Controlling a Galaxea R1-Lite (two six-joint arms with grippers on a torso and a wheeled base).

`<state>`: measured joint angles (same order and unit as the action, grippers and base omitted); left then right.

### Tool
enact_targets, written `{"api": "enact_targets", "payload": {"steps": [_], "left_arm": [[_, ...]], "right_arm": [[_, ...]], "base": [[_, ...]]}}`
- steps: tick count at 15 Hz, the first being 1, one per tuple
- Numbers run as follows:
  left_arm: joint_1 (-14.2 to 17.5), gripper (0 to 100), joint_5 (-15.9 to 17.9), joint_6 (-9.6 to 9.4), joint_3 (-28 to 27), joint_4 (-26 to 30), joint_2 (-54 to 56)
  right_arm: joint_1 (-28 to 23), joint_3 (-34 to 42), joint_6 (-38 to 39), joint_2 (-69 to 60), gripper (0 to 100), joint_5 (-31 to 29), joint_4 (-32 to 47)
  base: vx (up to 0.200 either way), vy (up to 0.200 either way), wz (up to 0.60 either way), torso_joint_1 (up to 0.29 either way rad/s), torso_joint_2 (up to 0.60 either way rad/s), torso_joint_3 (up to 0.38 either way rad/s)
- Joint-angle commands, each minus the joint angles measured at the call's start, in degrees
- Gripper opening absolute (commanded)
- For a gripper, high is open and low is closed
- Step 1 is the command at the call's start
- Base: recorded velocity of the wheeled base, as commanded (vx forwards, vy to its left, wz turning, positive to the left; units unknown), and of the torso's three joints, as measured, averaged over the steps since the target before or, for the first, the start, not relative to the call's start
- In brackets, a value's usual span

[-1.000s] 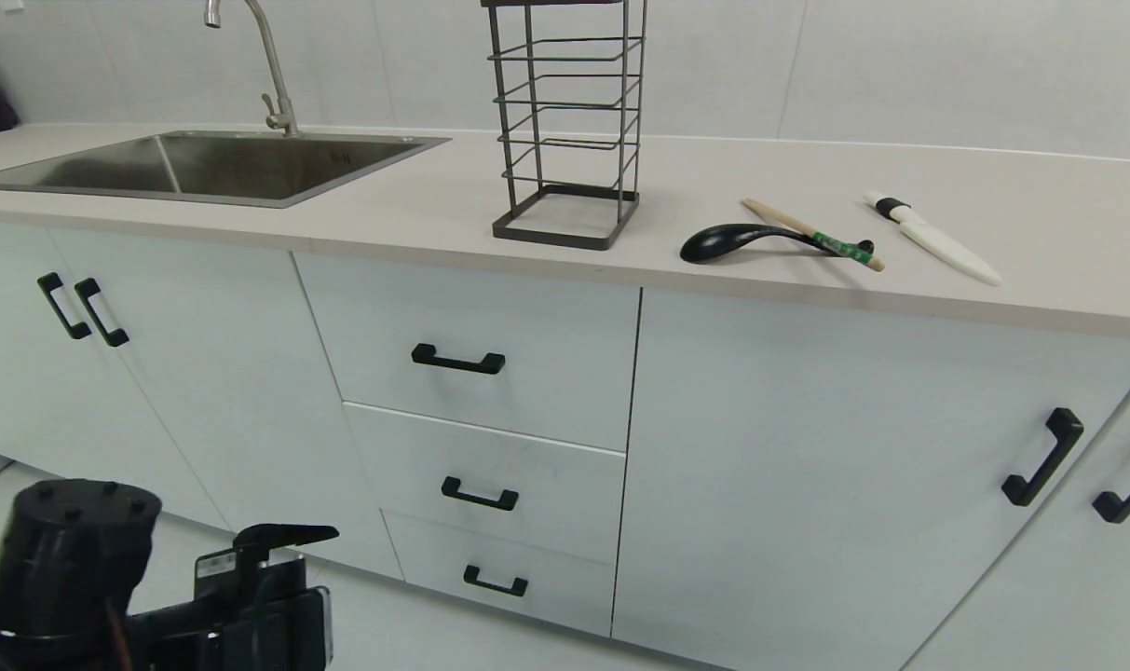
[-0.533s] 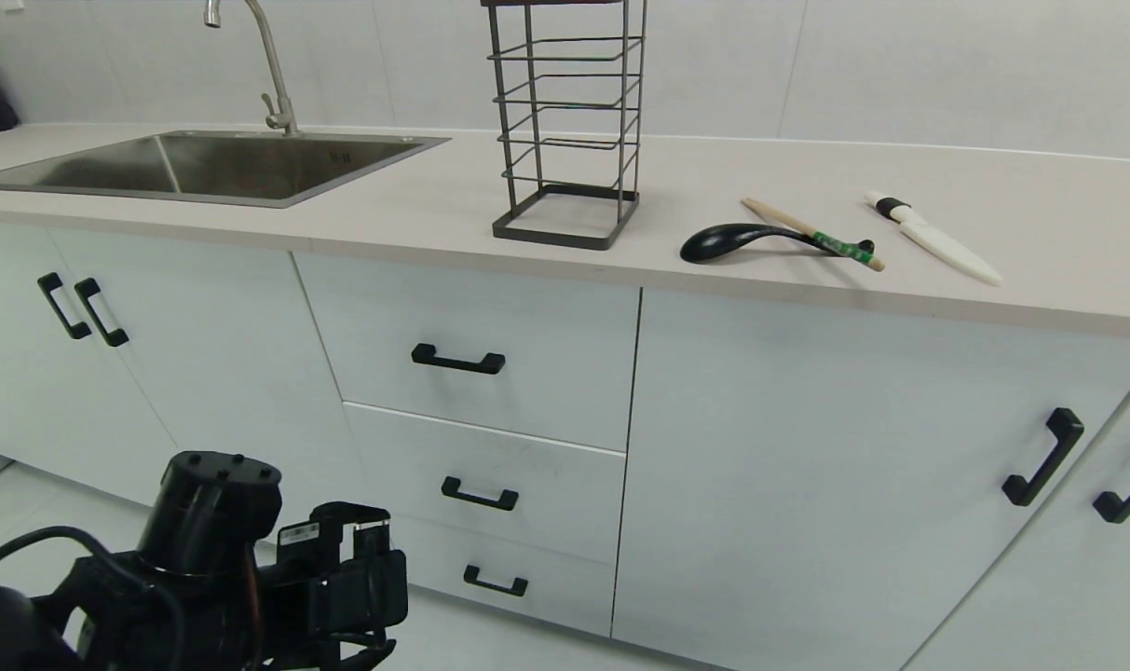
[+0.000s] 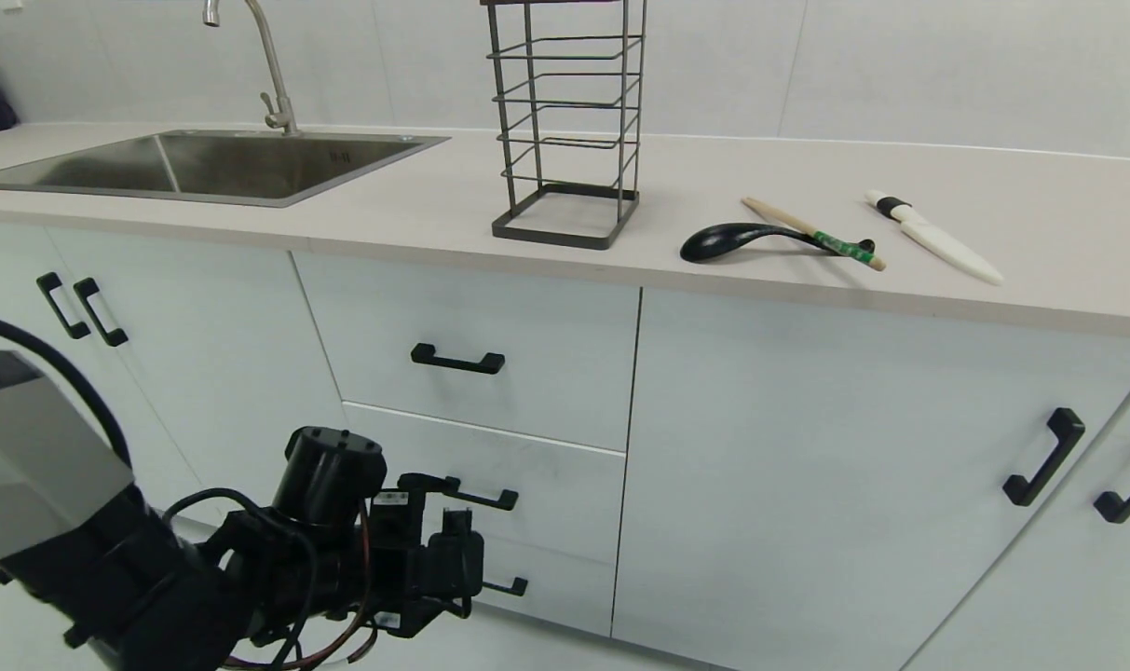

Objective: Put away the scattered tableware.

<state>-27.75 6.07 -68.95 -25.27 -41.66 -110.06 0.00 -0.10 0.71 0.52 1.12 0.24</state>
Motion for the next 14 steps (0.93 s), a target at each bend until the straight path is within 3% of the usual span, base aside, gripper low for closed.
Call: {"api": "enact_targets", "payload": {"steps": [1,7,14], "left_arm": [[0.59,100,0.35,-0.66,-1.45,0.08,-3.94],[3.84,100,0.43,-1.19,-4.0,-0.09,-8.51],[3.93,100,0.61,-1.19,-10.06,-0.09,-13.78]], "right_arm": [[0.0,0.01,0.0,0.09,0,0.02,0.02],[0.0,0.01,0.0,0.09,0,0.02,0.02],[0.0,0.01,-0.09,0.09,0,0.02,0.02]], "base": [[0.0,0.0,0.0,0.0,0.0,0.0],[0.0,0.0,0.0,0.0,0.0,0.0],[0.0,0.0,0.0,0.0,0.0,0.0]]}}
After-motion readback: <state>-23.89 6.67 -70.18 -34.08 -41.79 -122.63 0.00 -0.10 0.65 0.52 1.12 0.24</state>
